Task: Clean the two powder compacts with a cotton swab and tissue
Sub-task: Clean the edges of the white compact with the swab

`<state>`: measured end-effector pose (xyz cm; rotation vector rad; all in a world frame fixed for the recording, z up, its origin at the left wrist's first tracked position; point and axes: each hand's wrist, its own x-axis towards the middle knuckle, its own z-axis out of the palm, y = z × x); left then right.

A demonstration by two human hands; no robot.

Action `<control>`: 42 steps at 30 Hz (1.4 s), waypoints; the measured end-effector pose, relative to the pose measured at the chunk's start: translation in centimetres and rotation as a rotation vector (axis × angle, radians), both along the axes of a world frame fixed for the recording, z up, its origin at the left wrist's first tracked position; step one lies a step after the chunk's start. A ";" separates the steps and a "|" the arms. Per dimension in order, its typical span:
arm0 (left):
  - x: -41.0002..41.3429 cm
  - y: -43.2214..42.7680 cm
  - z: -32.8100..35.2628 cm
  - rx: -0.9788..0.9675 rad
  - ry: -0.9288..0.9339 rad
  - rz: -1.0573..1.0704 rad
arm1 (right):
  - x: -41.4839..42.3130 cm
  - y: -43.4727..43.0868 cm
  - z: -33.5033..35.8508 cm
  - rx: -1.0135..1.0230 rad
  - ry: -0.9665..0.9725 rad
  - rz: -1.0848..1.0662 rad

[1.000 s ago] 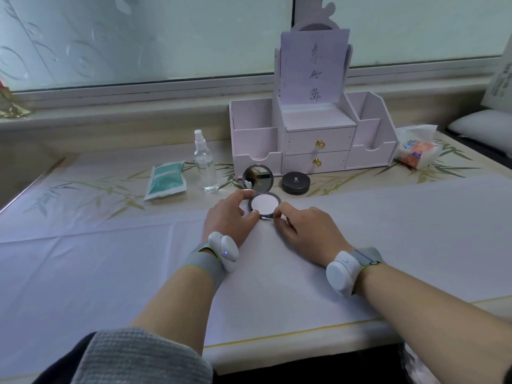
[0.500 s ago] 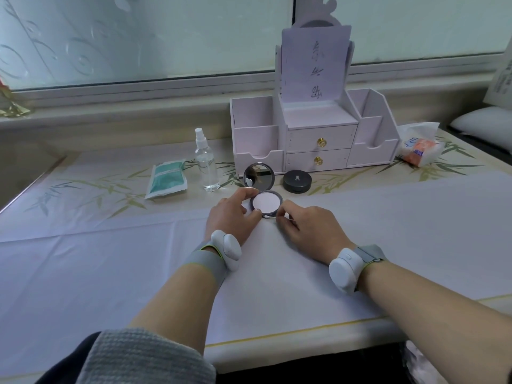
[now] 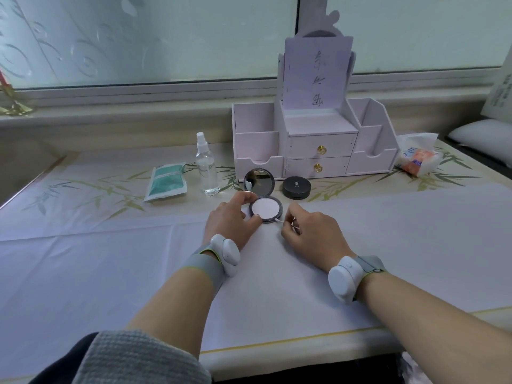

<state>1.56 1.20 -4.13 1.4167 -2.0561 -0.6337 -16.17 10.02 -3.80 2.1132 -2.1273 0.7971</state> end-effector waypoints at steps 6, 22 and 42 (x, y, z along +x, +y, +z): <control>-0.1 0.1 0.1 0.029 -0.006 0.011 | -0.1 -0.2 0.0 0.003 -0.037 0.036; 0.0 0.3 0.2 -0.007 0.006 0.017 | 0.1 -0.2 -0.1 -0.015 0.012 -0.021; -0.1 0.5 0.2 -0.038 0.005 0.016 | -0.3 -0.4 -0.1 -0.083 -0.140 -0.086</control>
